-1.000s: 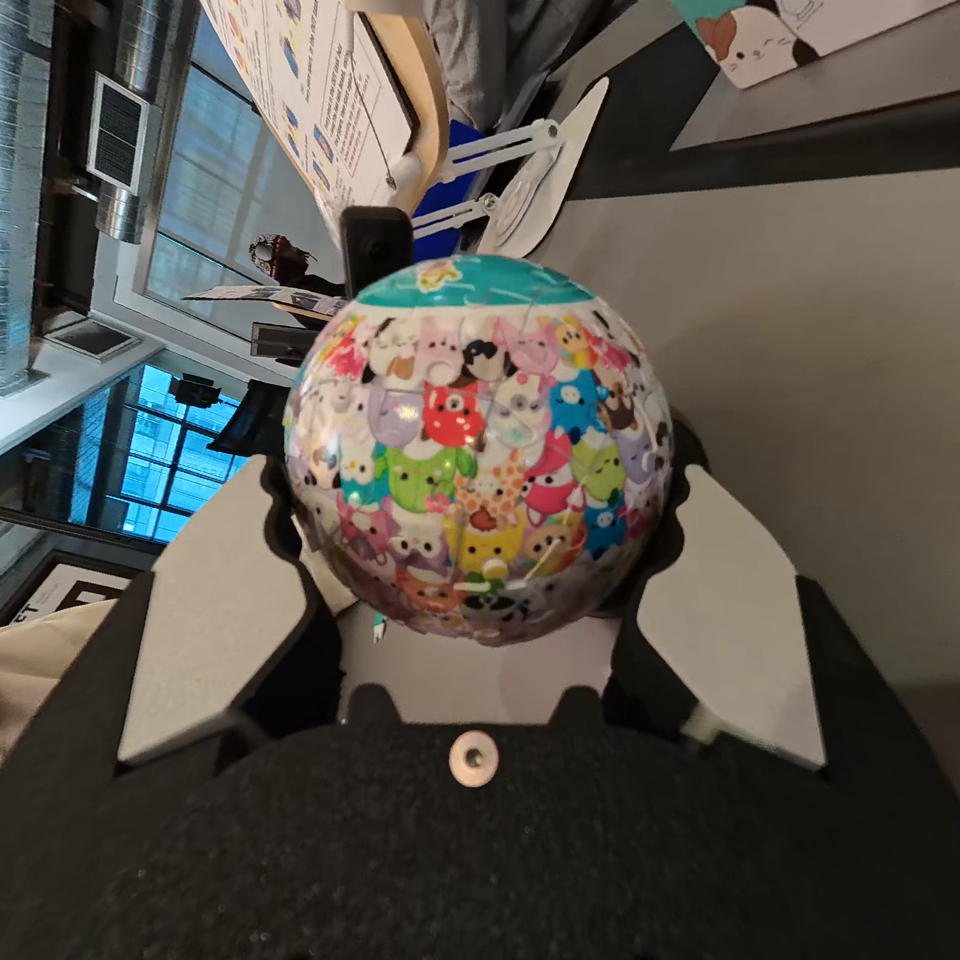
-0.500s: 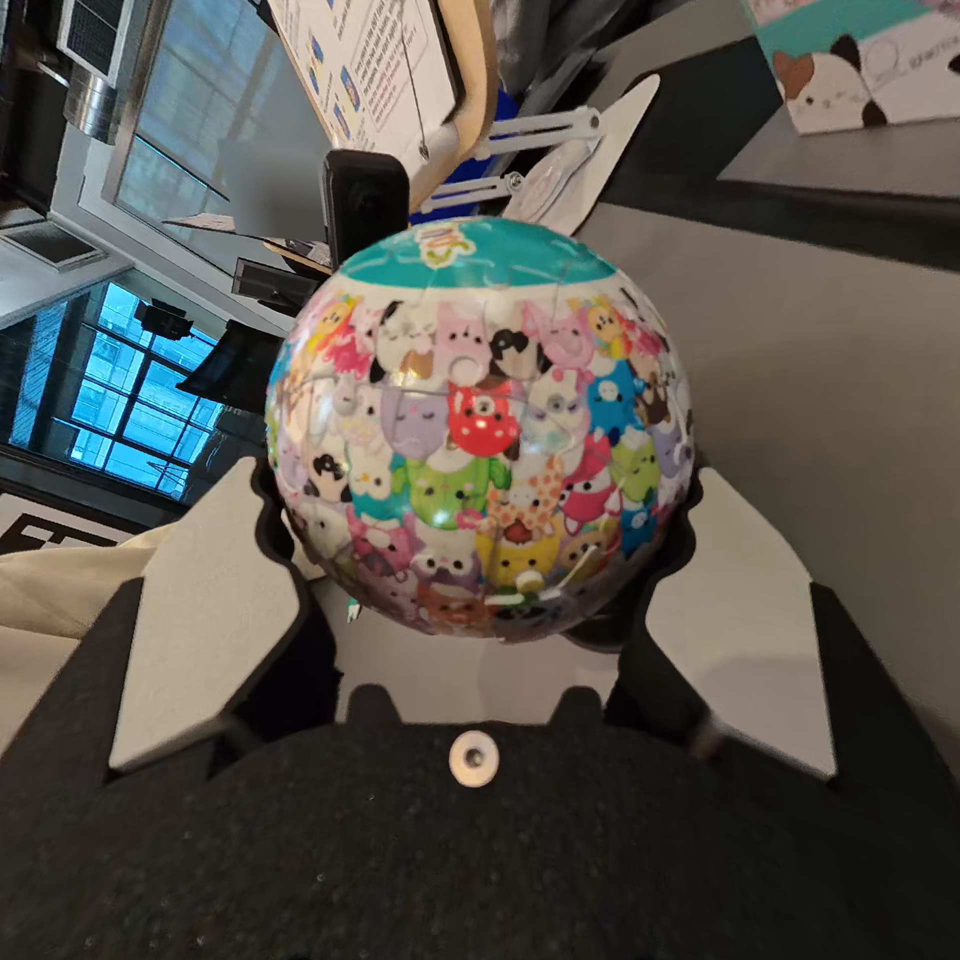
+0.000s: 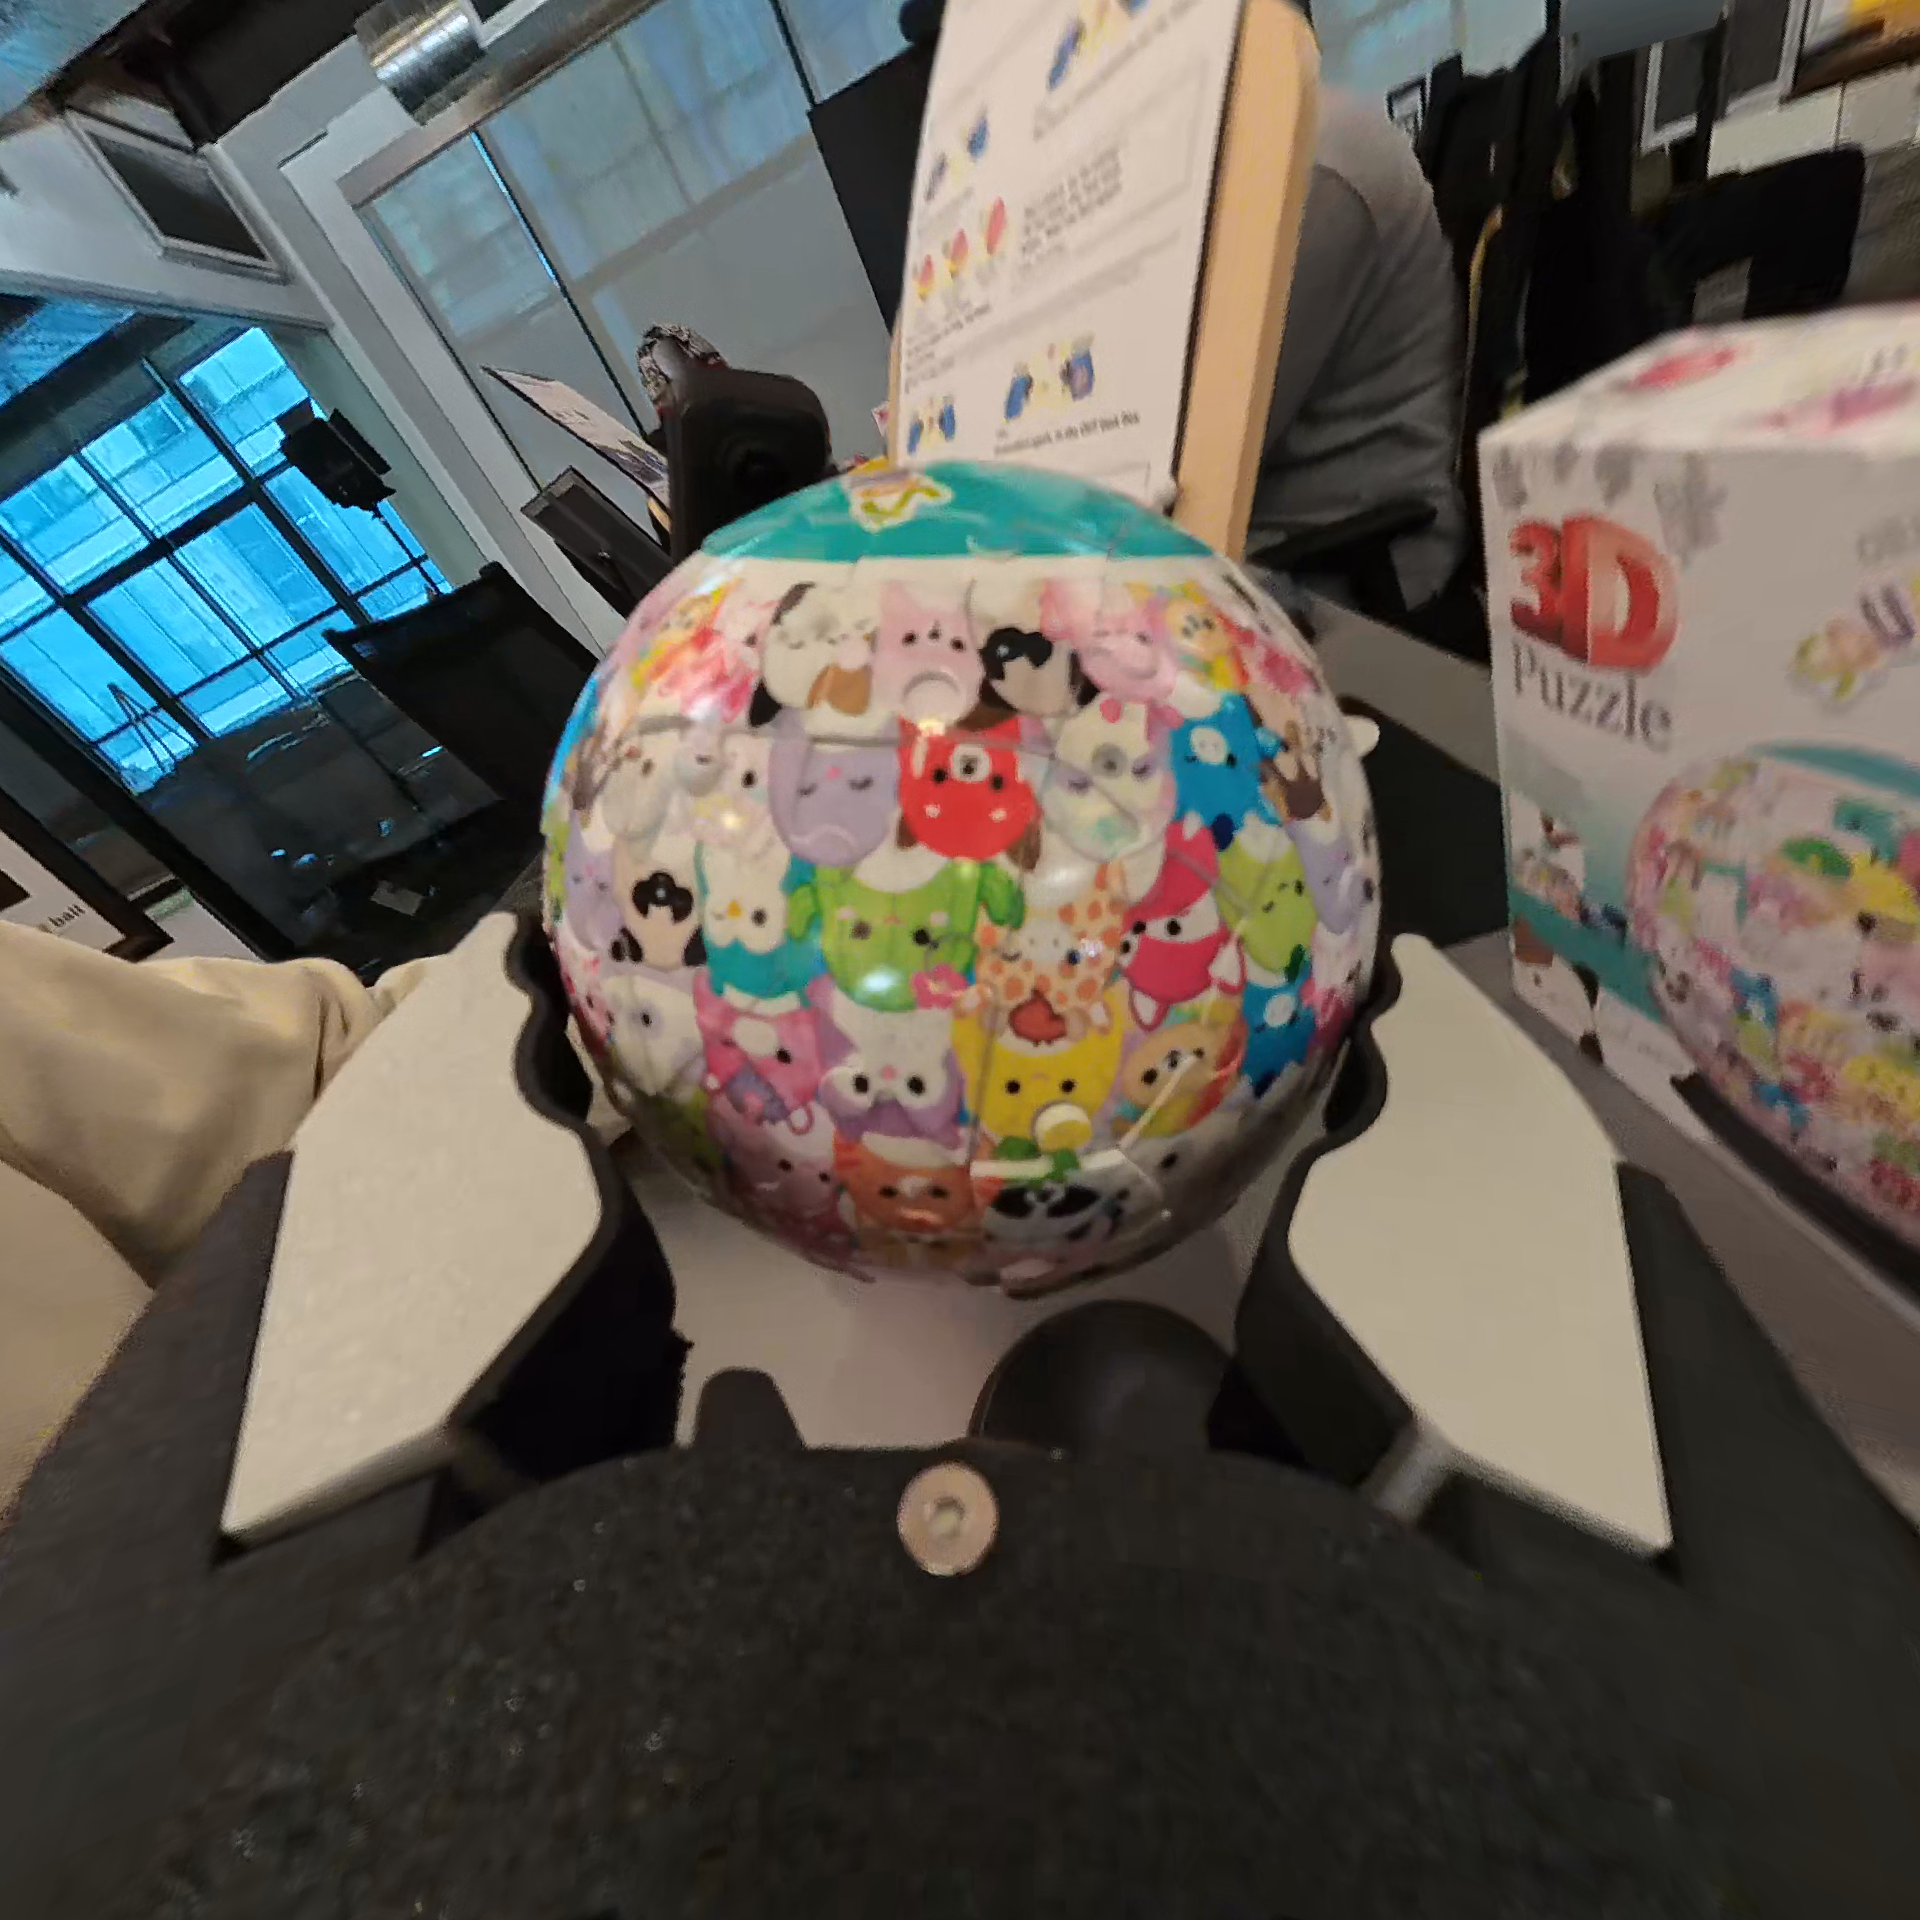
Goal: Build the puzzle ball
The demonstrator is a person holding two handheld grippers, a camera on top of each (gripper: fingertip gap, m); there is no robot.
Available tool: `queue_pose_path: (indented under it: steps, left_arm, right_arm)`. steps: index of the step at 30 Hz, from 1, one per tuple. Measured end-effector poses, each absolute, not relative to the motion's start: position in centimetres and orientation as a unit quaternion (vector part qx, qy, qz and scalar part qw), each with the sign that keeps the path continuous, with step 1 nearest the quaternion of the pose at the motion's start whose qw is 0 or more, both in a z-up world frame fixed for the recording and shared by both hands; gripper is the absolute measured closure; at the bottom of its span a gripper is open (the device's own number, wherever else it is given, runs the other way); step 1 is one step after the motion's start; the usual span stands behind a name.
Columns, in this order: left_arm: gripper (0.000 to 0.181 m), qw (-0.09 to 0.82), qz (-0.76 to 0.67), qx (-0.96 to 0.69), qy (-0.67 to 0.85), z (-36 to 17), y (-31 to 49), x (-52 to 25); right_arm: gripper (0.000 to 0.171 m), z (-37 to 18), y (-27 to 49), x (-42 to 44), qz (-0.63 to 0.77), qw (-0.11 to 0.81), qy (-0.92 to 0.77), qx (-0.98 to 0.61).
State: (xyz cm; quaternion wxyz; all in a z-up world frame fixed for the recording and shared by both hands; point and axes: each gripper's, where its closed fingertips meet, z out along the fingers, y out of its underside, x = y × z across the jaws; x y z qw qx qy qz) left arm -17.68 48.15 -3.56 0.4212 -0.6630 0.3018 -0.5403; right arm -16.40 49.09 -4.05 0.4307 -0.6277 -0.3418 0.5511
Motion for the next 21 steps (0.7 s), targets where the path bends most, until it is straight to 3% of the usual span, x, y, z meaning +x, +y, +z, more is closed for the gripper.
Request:
queue_pose_path:
  steps: [21]
  left_arm:
    - [0.074,0.547,-0.459,-0.6,0.361,4.7,46.9,-19.2]
  right_arm:
    - [0.033,3.9,48.0,-18.0,0.519,0.501,-0.433,-0.539]
